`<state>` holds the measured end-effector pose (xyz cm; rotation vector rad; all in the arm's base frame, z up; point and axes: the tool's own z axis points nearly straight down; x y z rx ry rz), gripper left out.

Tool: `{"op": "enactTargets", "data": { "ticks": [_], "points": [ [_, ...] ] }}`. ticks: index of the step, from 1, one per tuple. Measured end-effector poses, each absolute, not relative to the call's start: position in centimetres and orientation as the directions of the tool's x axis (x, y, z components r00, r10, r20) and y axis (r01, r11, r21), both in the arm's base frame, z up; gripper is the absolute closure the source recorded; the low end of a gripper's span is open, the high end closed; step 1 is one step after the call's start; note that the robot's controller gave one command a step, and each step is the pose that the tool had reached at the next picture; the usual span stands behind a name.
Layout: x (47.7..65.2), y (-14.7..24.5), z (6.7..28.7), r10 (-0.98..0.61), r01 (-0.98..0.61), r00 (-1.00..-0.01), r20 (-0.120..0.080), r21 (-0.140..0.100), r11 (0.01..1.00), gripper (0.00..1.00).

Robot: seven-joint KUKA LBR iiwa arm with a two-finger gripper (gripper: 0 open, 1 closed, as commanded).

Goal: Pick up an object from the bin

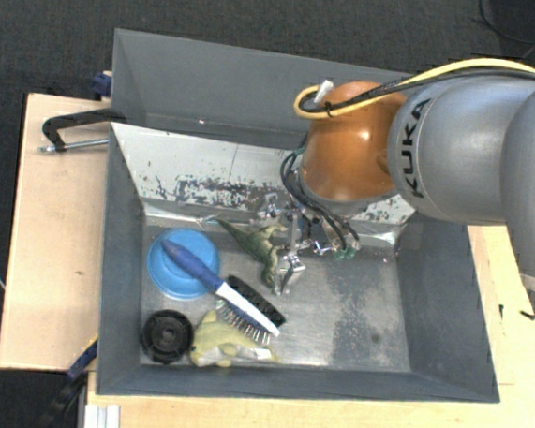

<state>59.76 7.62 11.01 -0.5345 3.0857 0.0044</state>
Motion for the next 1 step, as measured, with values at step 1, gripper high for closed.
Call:
{"op": "enactTargets", "data": {
  "ticks": [1],
  "points": [
    [60.67, 5.62, 7.39, -0.356, -0.356, -0.934, -0.018, 0.001, 0.934, 0.0]
  ]
}}
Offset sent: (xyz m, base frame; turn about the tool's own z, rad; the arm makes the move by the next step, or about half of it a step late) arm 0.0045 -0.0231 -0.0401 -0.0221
